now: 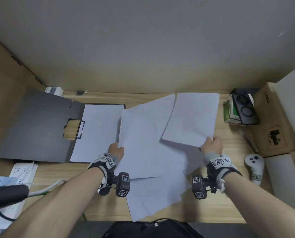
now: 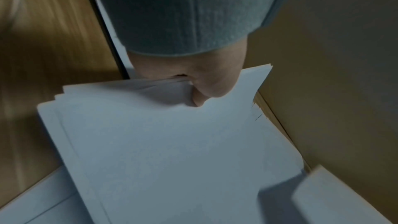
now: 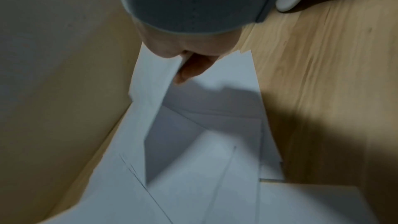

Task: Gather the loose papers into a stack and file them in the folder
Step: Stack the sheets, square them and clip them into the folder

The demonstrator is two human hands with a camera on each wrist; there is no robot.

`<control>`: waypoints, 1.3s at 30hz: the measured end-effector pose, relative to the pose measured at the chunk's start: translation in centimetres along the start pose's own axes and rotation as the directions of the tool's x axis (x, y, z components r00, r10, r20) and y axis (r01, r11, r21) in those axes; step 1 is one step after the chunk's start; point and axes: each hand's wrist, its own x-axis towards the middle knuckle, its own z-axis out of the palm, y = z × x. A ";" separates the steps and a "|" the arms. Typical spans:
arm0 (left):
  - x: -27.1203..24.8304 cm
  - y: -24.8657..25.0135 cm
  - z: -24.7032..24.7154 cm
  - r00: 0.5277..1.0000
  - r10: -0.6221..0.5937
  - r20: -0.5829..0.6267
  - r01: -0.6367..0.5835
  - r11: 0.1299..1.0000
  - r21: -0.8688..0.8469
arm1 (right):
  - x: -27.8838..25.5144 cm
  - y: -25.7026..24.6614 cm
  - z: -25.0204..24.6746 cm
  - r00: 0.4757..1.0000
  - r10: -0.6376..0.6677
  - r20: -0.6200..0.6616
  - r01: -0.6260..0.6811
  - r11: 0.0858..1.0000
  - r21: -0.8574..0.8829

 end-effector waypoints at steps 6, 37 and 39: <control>0.4 0.4 -0.3 1.000 -0.005 0.001 0.005 0.999 -0.047 | -0.1 -0.8 1.6 0.991 0.028 0.131 -0.053 0.981 0.189; -0.2 -2.3 1.0 0.996 -0.084 0.026 0.084 0.996 0.015 | -2.9 2.6 3.9 0.904 -0.040 0.425 0.210 0.908 -0.362; -0.1 -1.7 1.0 0.996 -0.092 -0.005 0.092 0.995 0.046 | -2.5 2.6 3.1 0.939 -0.095 0.331 0.193 0.941 -0.278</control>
